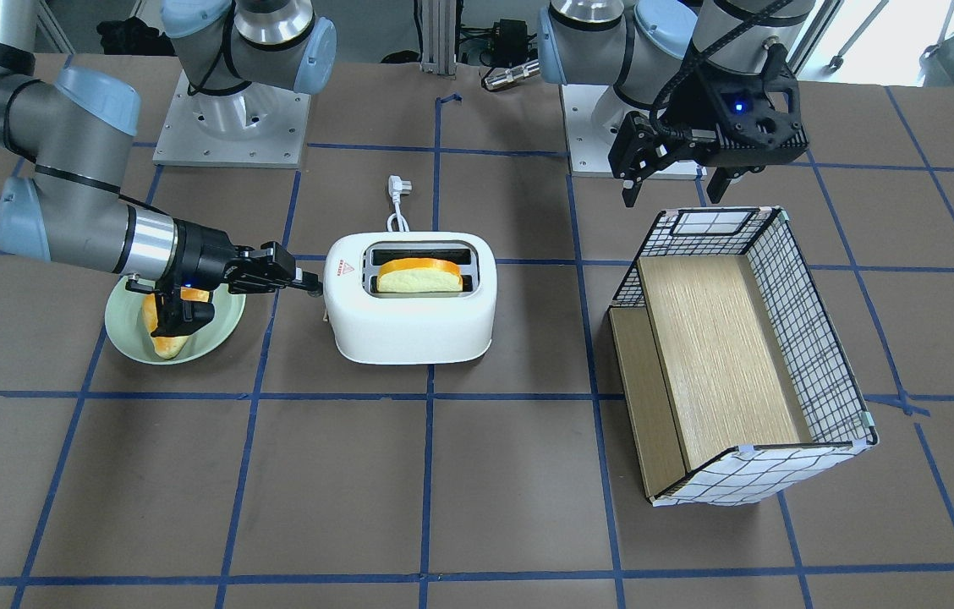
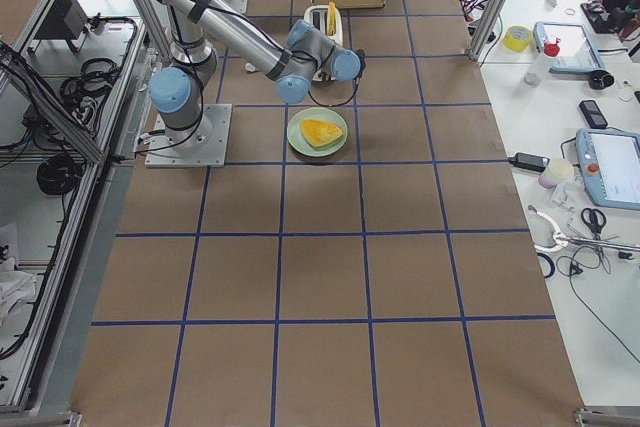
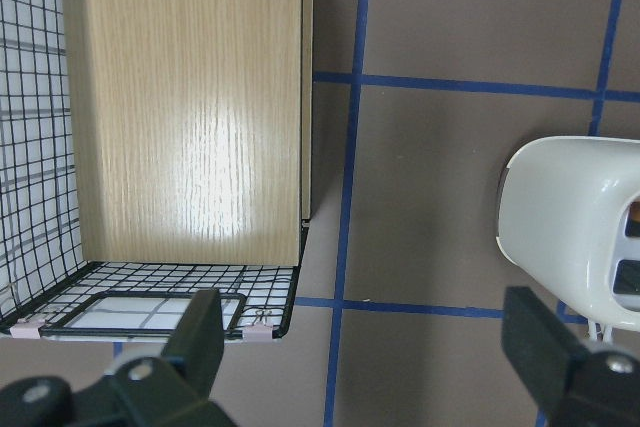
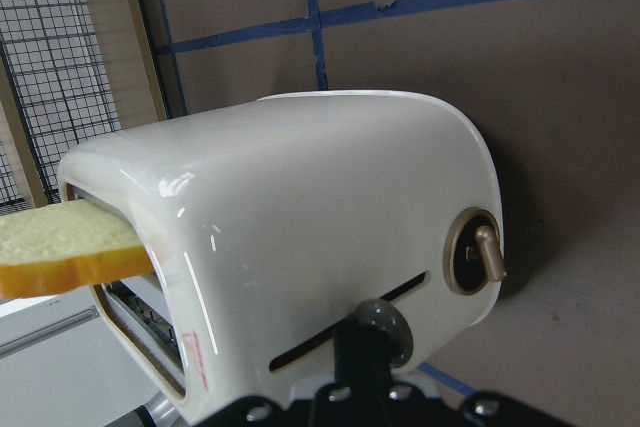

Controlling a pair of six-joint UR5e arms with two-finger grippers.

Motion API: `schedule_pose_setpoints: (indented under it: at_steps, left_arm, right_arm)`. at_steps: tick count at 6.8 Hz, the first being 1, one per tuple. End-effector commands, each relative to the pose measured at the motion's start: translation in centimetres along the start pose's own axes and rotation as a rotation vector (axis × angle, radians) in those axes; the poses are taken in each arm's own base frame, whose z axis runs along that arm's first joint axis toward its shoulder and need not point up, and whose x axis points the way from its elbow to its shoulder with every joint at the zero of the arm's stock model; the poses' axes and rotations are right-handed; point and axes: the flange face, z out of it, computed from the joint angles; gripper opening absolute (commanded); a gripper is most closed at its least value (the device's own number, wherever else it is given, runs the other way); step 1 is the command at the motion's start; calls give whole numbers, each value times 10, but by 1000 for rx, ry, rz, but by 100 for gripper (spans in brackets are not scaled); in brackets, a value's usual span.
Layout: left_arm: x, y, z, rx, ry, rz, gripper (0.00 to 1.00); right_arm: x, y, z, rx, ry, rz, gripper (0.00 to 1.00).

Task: Press toaster with right arm
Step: 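Press the toaster lever down with the right gripper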

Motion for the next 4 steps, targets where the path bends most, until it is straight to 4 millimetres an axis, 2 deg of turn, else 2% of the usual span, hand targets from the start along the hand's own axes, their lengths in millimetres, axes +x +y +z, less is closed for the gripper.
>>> schedule_pose_setpoints:
  at_steps: [1,4]
  left_arm:
    - [0,0,0,0,2,0,100]
    - [0,0,0,0,0,0,100]
  right_arm:
    - [7,0,6,9,8,-14,0]
    - [12,1,11,8,11,-15,0]
